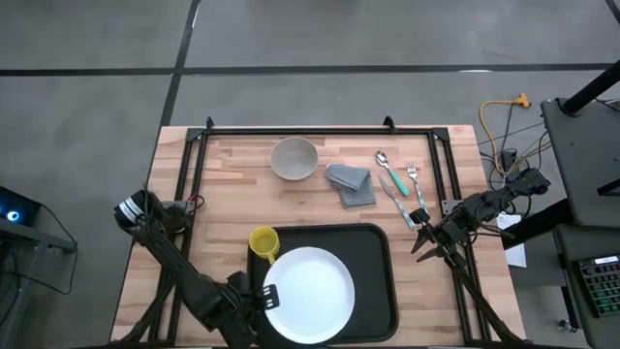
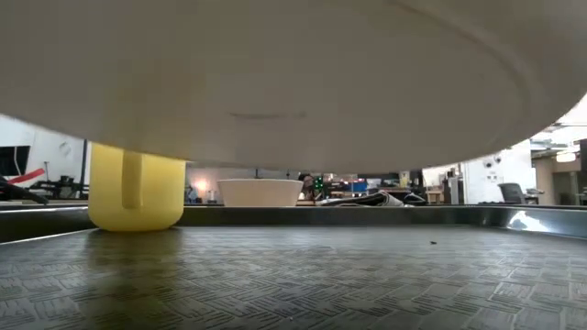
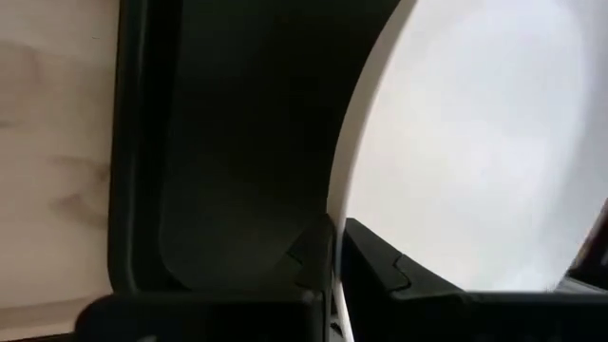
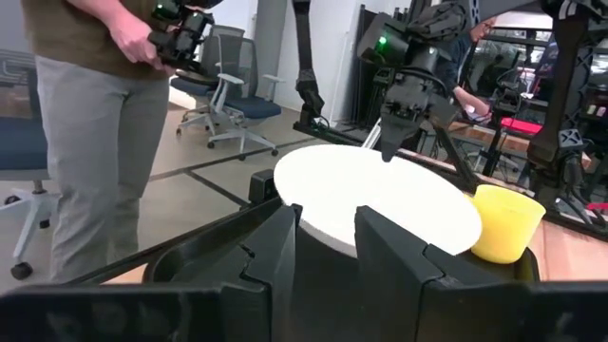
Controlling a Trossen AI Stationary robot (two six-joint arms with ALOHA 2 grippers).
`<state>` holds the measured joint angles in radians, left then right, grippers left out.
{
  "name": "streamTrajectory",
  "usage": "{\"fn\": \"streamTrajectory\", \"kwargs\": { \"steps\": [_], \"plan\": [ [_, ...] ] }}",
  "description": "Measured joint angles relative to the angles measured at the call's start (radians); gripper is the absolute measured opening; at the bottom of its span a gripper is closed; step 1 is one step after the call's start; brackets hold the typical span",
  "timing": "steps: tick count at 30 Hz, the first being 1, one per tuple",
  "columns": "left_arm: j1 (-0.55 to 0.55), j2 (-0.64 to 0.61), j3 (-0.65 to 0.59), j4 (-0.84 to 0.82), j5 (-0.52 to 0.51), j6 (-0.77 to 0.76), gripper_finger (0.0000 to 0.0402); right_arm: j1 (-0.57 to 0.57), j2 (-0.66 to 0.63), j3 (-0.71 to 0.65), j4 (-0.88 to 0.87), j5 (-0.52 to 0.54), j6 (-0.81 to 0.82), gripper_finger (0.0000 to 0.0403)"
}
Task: Set up tray
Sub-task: Put the white plate under the yellow mug on the black serving tray
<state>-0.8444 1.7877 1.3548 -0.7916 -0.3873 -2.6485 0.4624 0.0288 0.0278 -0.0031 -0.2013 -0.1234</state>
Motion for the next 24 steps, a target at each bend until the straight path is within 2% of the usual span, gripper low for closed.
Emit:
{"fn": "streamTrajectory", "kwargs": {
  "steps": [7,24],
  "plan": [
    [0.000,0.043,0.000,0.032,0.059,0.004,0.0000,0.000,0.000,0.000,0.000,0.000,0.000,0.0100],
    [-0.008,0.045,-0.049,0.003,0.129,-0.033,0.0000,0.000,0.000,0.000,0.000,0.000,0.000,0.0100]
  ]
}}
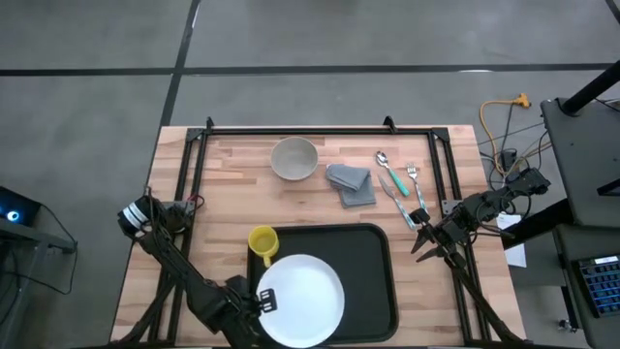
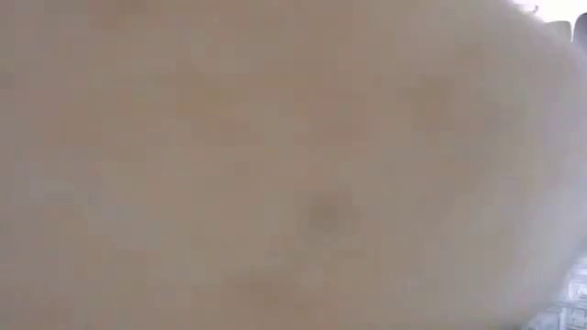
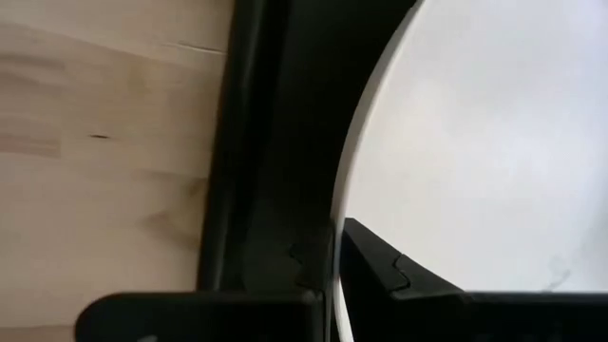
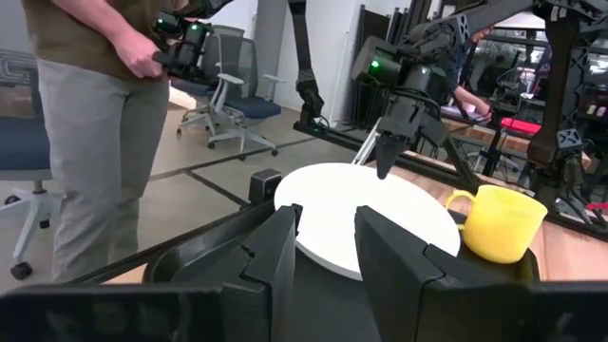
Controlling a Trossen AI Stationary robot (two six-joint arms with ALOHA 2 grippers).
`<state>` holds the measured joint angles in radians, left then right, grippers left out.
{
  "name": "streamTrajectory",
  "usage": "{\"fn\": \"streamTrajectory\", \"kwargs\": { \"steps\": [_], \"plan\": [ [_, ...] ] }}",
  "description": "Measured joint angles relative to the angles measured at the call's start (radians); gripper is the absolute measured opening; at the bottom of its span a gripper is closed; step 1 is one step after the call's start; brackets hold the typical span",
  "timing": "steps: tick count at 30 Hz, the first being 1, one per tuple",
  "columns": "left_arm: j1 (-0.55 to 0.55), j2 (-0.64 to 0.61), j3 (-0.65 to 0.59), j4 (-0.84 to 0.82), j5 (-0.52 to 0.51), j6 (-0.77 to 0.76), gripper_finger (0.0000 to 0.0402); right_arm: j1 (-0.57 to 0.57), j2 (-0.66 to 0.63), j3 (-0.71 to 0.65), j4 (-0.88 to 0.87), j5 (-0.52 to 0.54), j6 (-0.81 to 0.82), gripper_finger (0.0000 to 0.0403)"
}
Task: Set up tray
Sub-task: Put the white plate under the yellow mug on the black serving tray
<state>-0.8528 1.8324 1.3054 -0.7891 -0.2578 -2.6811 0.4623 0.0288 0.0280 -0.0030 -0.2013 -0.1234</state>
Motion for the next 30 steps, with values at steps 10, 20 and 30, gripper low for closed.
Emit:
{"fn": "streamTrajectory", "kwargs": {
  "steps": [10,20,30],
  "plan": [
    [-0.006,-0.002,-0.003,-0.054,0.051,-0.004,0.0000,0.000,0.000,0.000,0.000,0.000,0.000,0.0100],
    [-0.013,-0.002,-0.003,-0.074,0.111,-0.005,0.0000,0.000,0.000,0.000,0.000,0.000,0.000,0.0100],
    [-0.012,-0.003,-0.003,-0.088,0.128,-0.005,0.0000,0.000,0.000,0.000,0.000,0.000,0.000,0.0100]
  ]
}}
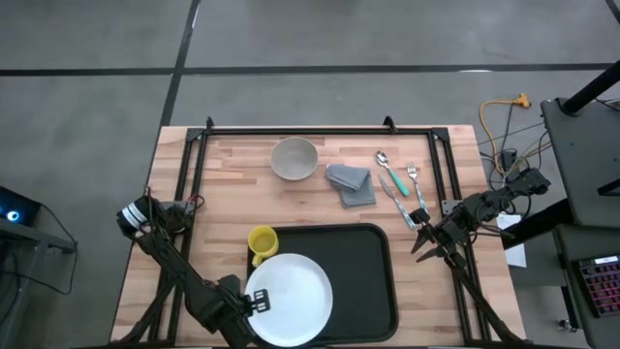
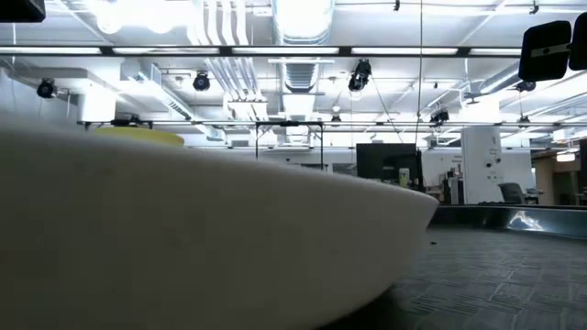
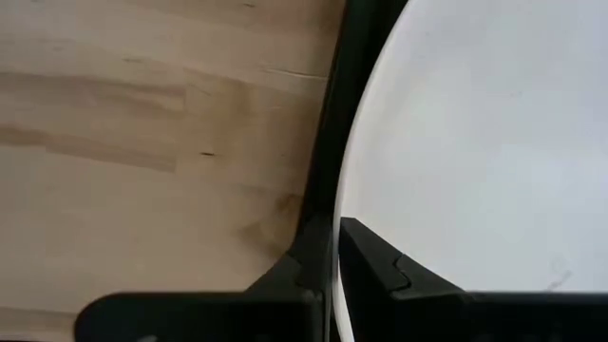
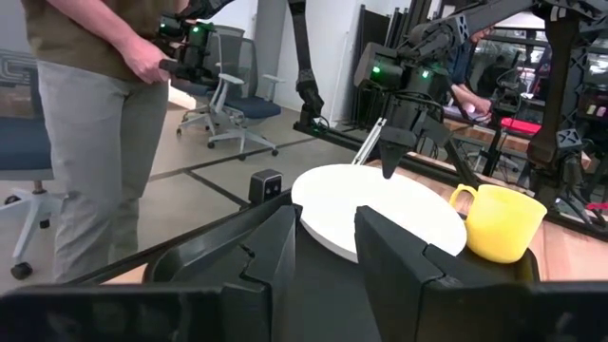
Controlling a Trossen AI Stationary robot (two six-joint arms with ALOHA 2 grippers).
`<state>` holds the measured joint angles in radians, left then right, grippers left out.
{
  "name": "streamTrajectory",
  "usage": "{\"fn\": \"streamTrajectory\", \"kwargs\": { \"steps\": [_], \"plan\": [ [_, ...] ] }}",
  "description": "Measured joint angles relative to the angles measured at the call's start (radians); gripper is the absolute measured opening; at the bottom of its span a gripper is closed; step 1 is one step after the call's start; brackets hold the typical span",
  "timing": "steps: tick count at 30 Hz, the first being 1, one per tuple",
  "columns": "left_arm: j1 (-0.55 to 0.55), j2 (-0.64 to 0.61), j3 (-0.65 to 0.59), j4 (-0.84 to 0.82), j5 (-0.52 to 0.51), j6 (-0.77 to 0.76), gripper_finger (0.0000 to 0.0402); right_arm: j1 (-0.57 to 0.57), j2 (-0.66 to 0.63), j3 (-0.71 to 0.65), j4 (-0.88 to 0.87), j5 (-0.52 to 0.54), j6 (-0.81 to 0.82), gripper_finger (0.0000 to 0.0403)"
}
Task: Set up tray
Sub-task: Put the white plate under the yellow mug on the black serving tray, then put the gray bowl under the yellow mug on the white plate on the black serving tray
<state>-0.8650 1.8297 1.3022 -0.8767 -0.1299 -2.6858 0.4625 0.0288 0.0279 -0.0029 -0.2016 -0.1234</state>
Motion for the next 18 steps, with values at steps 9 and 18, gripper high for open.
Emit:
{"fn": "streamTrajectory", "kwargs": {
  "steps": [9,18],
  "plan": [
    [0.000,0.000,0.000,-0.007,0.004,0.002,0.0007,0.000,0.000,0.000,0.000,0.000,0.000,0.0100],
    [0.002,0.000,0.000,0.007,0.005,0.002,0.0042,0.000,0.000,0.000,0.000,0.000,0.000,0.0100]
  ]
}}
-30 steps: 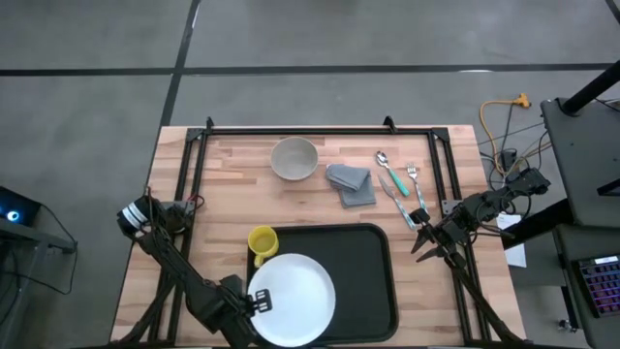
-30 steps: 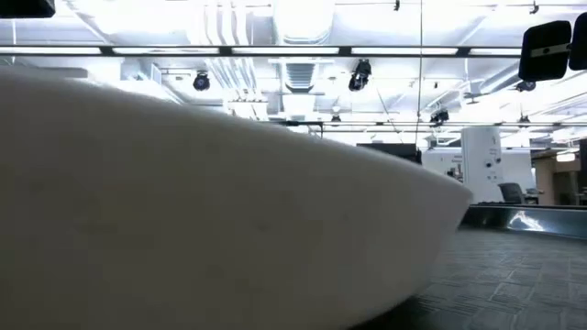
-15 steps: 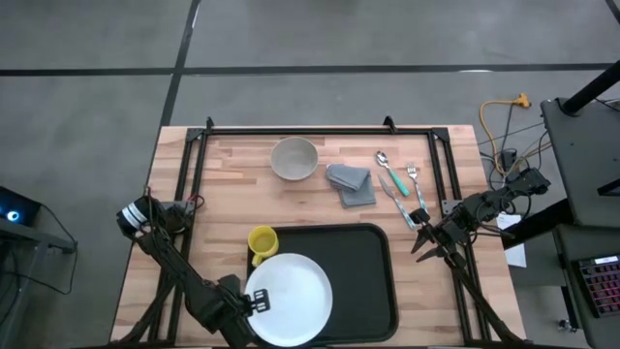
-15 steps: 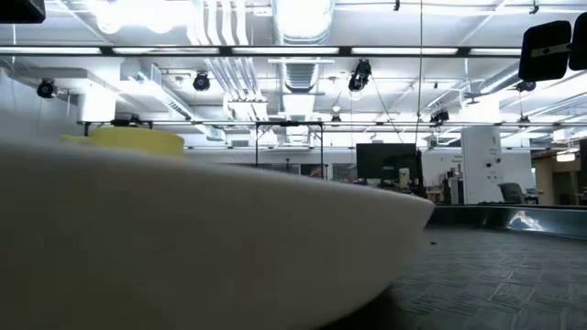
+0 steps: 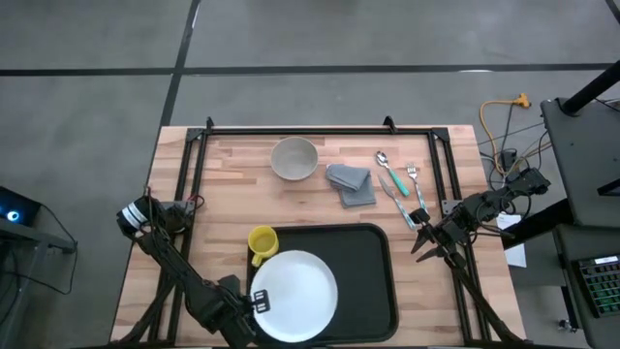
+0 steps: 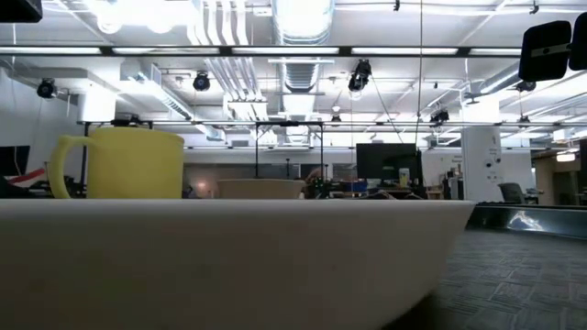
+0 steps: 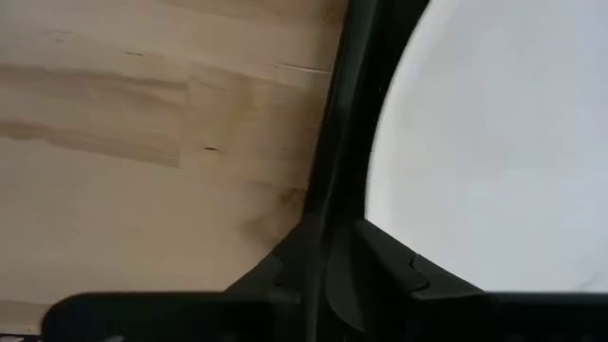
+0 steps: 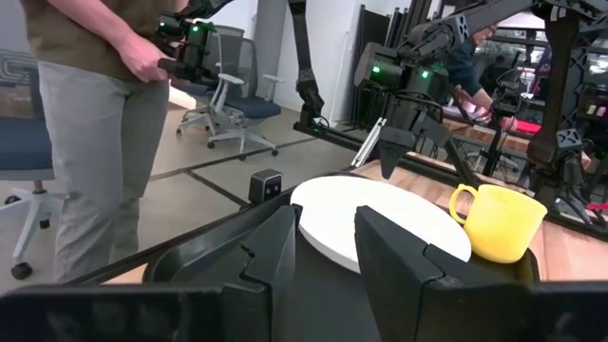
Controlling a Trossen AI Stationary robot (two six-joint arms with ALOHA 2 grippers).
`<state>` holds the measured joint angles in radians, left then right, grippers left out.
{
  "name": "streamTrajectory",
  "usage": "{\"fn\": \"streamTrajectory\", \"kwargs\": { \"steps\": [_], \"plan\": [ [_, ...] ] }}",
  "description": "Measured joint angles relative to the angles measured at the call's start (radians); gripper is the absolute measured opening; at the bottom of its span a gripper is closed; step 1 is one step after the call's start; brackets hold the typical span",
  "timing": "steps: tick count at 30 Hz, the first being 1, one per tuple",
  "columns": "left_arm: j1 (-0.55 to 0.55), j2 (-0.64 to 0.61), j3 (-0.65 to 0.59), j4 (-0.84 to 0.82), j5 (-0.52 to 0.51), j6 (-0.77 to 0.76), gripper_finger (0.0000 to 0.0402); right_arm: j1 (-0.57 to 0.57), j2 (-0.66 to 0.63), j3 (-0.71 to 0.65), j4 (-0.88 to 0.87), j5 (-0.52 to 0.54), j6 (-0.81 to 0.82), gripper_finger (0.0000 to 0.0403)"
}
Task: Set up tray
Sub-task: Put the gray bowl under the yellow mug on the white plate on the black serving tray
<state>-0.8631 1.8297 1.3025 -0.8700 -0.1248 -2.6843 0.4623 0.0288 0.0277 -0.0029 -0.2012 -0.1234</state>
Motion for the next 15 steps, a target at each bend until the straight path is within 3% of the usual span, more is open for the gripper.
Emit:
{"fn": "streamTrajectory", "kwargs": {
  "steps": [15],
  "plan": [
    [0.017,-0.083,0.004,-0.024,-0.037,0.000,0.0137,0.000,0.000,0.000,0.000,0.000,0.000,0.0100]
  ]
}}
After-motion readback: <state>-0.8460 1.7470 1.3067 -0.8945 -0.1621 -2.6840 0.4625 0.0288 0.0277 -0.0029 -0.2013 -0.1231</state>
